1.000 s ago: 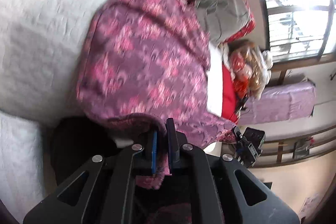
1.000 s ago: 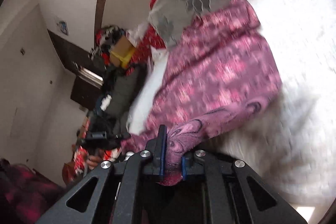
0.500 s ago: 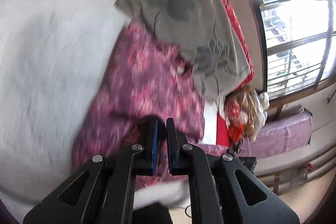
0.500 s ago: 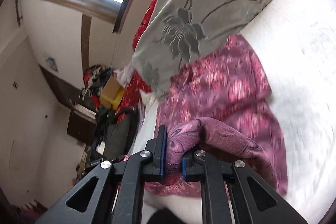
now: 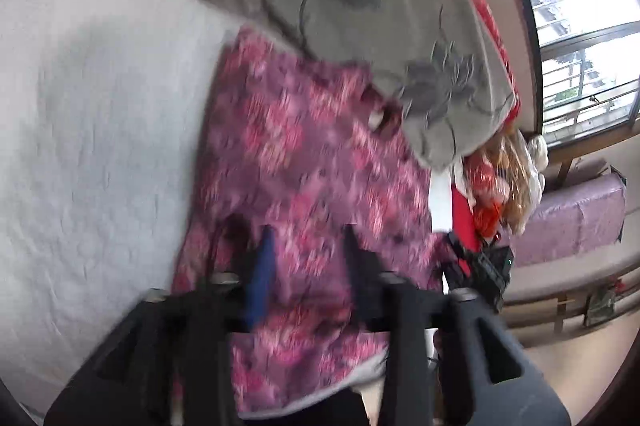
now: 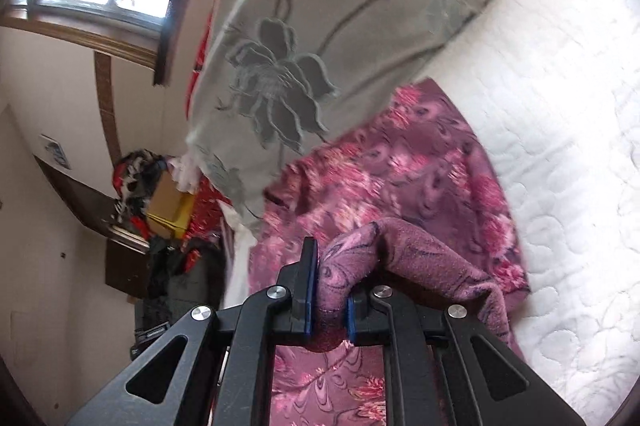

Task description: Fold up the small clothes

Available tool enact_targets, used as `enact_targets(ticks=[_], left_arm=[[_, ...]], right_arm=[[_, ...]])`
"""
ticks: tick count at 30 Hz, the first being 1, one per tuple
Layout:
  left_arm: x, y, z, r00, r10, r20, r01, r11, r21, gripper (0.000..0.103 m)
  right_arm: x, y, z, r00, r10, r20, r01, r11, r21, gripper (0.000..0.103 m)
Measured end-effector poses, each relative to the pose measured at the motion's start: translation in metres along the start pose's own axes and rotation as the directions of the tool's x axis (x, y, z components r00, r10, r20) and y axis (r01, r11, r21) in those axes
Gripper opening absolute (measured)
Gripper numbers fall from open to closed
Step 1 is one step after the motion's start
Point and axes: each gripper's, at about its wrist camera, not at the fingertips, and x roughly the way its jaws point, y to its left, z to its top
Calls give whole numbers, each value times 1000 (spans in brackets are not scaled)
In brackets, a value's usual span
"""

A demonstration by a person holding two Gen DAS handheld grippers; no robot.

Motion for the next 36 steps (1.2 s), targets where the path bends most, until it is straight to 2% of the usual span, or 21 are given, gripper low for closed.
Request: enact_targets(ticks=[4, 6, 9, 14, 18, 20, 21, 22, 25, 28, 31, 34, 36], left_arm=[[10, 5, -21, 998, -19, -67, 17, 1000, -24, 47], [14, 8, -25, 997, 17, -69, -20, 999, -35, 49], [20, 14, -24, 993, 59, -105, -69, 993, -94, 49], [14, 21, -25, 991, 63, -115, -81, 985, -151, 49], [37, 15, -16, 987, 54, -150, -81, 981, -177, 52], [43, 8, -14, 986, 52, -155, -79, 982, -171, 46], [42, 3, -14, 989, 50, -138, -72, 985, -155, 21], [39, -2, -14, 992, 37, -124, -54, 989, -136, 6], [16, -15, -14, 1000, -10, -26, 6, 992, -125, 6], [-9, -22, -3, 995, -85, 58, 92, 987, -134, 5], [-19, -23, 21, 987, -87, 132, 106, 983, -147, 5], [-9, -16, 52, 983, -86, 161, 117, 974, -194, 5], [1, -12, 72, 979, -55, 195, 97, 973, -211, 4]], right_arm=[[-3, -10, -6, 1000, -13, -4, 13, 1000, 26, 15], [-3, -11, -7, 1000, -22, -9, 22, 999, 27, 15], [-3, -8, -9, 999, -45, -19, 45, 999, 9, 15], [-7, -7, -11, 999, -39, -22, 39, 999, 10, 16], [-3, -9, -10, 998, -50, -24, 51, 998, 30, 16], [-3, -9, -11, 999, -49, -22, 50, 998, 39, 16], [-4, -7, -11, 999, -45, -20, 45, 998, 33, 15], [-7, -4, -12, 999, -41, -16, 41, 999, 16, 15], [-18, 11, -12, 1000, -15, -12, 15, 999, -52, 12], [-27, 26, -5, 1000, 21, 1, -20, 995, -95, 11], [-27, 35, 9, 998, 45, 35, -42, 994, -99, 11], [-13, 33, 29, 997, 38, 60, -34, 997, -63, 11], [-1, 26, 40, 998, 24, 66, -23, 999, -27, 11]])
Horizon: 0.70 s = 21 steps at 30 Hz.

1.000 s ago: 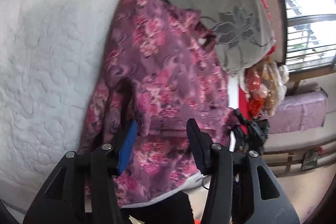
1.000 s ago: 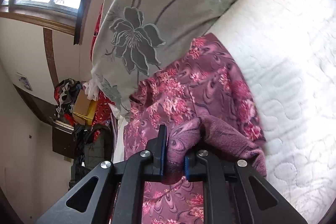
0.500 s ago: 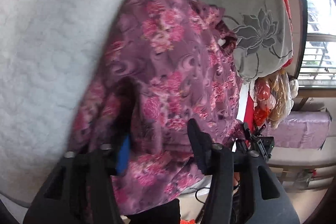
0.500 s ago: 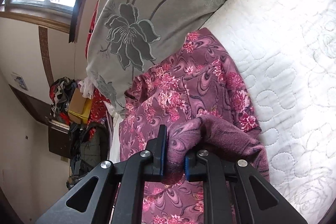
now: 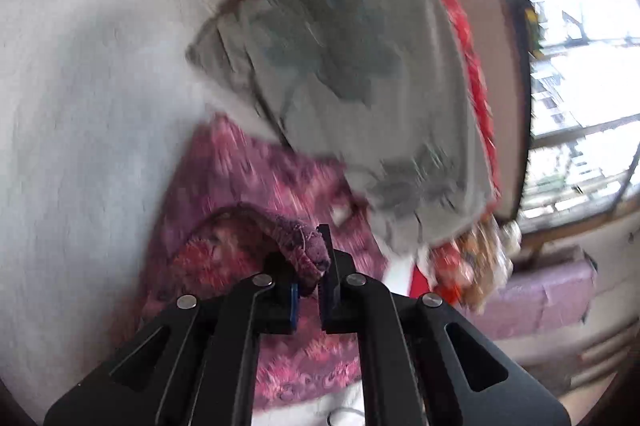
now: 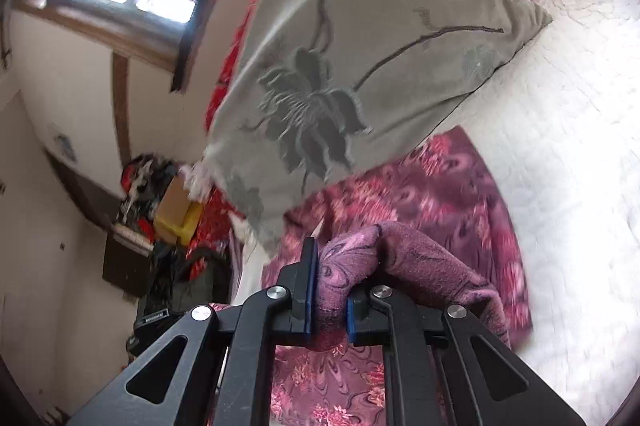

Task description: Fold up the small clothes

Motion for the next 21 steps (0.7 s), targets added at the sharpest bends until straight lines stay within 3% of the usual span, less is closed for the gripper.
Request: enact_targets(ticks=[6, 10, 14, 15, 19, 21], left_arm=[[43, 9, 40, 996, 83, 34, -82, 996, -39, 4], [63, 18, 57, 990, 131, 53, -126, 988, -88, 4], [72, 37, 68, 994, 101, 32, -92, 972, -218, 5], [73, 41, 69, 997, 75, 21, -68, 970, -232, 5], [63, 44, 69, 998, 58, 1, -57, 975, -214, 5], [51, 42, 67, 999, 37, 14, -34, 980, -196, 7]], right_arm=[[44, -21, 22, 997, -75, -33, 77, 996, 53, 13], [61, -40, 38, 997, -33, -75, 46, 984, 171, 15], [62, -63, 52, 1000, 22, -12, -16, 943, 332, 17], [62, -67, 53, 1000, 23, 0, -22, 931, 364, 21], [46, -76, 49, 990, 79, 113, -121, 890, 441, 35], [34, -74, 48, 983, 69, 168, -135, 896, 423, 38]])
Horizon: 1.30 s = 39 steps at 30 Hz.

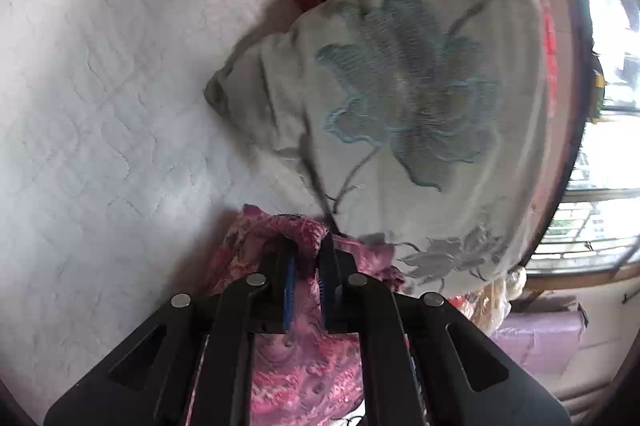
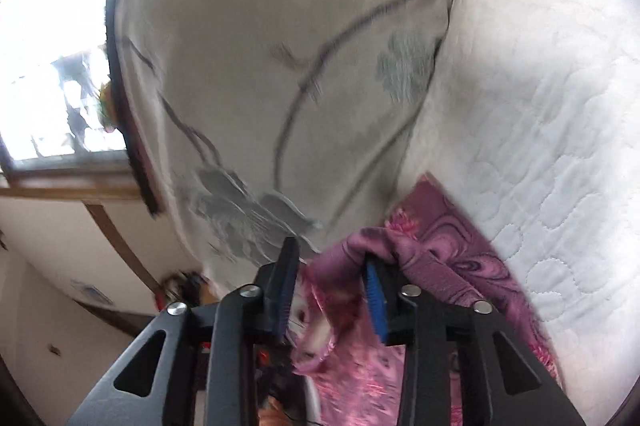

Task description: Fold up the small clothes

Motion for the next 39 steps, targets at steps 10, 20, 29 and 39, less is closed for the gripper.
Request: enact_targets(ticks=[10, 20, 29, 39], left_arm=[[-51, -18, 7, 989, -34, 147, 32, 999, 17, 42], [25, -26, -72, 958, 288, -9, -259, 873, 414, 43], [17, -10, -59, 952, 305, 24, -293, 887, 356, 41], [-82, 60, -132, 993, 115, -23, -106, 967, 230, 41]], right_arm=[[-20, 31, -18, 944, -325, 53, 322, 877, -358, 57], [36, 37, -25, 870, -484, 93, 460, 731, -504, 51], [40, 20, -15, 802, -584, 126, 566, 674, -475, 11], [-82, -5, -95, 838, -537, 99, 500, 681, -536, 45]])
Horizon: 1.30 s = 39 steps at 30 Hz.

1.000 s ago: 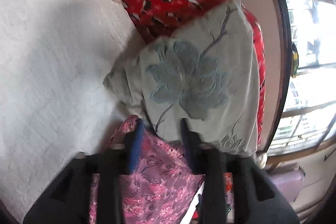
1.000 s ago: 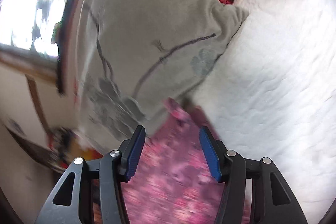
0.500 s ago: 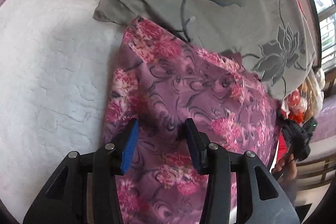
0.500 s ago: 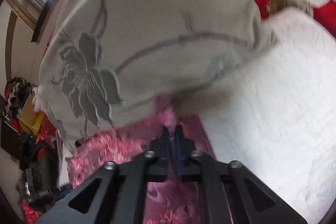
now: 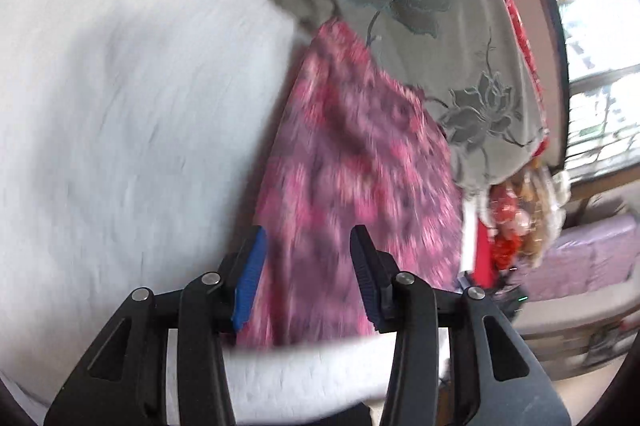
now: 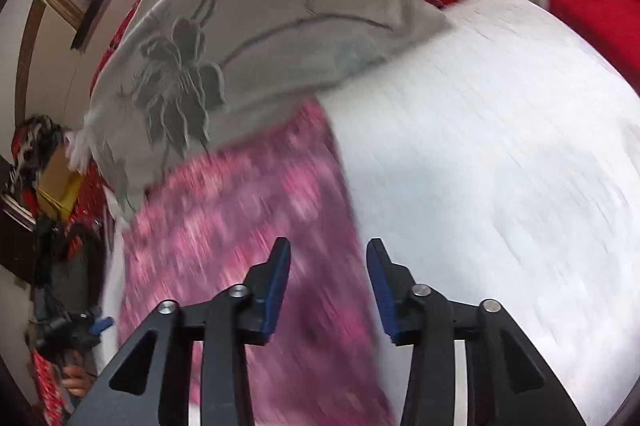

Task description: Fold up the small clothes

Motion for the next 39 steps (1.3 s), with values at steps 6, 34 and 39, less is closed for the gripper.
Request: enact_targets(ticks=[6, 34, 39], left_arm=[[13, 14, -44, 993, -106, -58, 99, 988, -119, 43], [-20, -59, -37, 974, 110, 198, -134, 984, 117, 53], [31, -84, -14, 951, 228, 210, -268, 946, 184, 56]], right_arm=[[-7, -17, -39, 990, 137, -17, -133, 980, 145, 47], [-38, 32, -19, 989, 4, 148, -4, 1000, 1, 31], [-3, 79, -14, 991, 15, 132, 4, 990, -143, 33]])
